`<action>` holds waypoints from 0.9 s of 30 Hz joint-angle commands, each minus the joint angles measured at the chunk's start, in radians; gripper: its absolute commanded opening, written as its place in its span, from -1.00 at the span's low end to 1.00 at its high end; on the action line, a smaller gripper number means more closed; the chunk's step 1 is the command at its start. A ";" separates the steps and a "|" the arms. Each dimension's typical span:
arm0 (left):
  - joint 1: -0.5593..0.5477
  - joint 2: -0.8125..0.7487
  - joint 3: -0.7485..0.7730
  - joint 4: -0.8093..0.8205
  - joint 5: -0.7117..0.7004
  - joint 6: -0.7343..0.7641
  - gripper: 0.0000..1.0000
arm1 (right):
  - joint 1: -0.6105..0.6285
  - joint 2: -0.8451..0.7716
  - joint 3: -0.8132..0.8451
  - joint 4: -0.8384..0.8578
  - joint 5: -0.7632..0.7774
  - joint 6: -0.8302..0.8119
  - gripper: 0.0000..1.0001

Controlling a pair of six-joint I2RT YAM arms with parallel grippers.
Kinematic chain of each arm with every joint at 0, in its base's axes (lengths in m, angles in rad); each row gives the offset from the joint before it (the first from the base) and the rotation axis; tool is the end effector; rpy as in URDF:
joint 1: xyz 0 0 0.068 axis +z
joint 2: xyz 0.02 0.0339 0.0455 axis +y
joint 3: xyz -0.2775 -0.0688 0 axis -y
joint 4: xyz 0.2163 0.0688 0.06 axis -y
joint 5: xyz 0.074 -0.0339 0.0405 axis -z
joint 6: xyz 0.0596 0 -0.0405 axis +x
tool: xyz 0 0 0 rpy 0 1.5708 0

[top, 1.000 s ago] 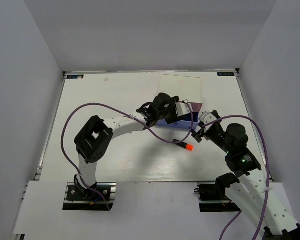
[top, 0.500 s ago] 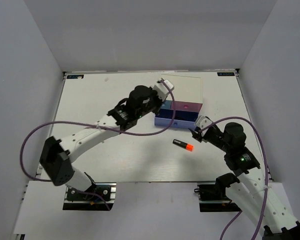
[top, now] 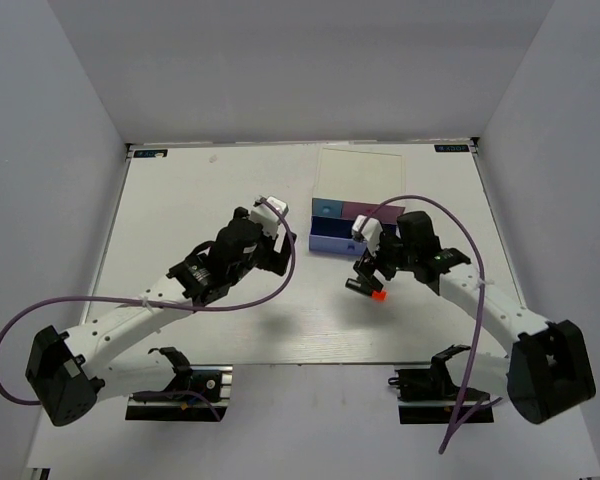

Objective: Sort the stationery into containers
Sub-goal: Pick up the pen from the center of the board.

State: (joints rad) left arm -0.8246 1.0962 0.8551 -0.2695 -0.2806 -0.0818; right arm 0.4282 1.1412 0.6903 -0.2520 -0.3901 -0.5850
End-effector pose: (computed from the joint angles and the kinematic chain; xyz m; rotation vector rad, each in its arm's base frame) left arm 0.1697 -0.1592 0.3028 0.5897 1.9847 -0.2675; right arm 0.1942 0.1135 0.2421 -1.2582 1.8475 0.3576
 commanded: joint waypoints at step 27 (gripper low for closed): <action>-0.001 -0.019 0.021 -0.008 -0.006 -0.042 0.99 | 0.098 0.342 0.063 -0.099 0.174 -0.090 0.40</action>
State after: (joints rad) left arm -0.8246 1.1107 0.8577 -0.2916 -0.2951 -0.1219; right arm 0.5114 1.4651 0.7254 -0.3000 -0.2131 -0.6399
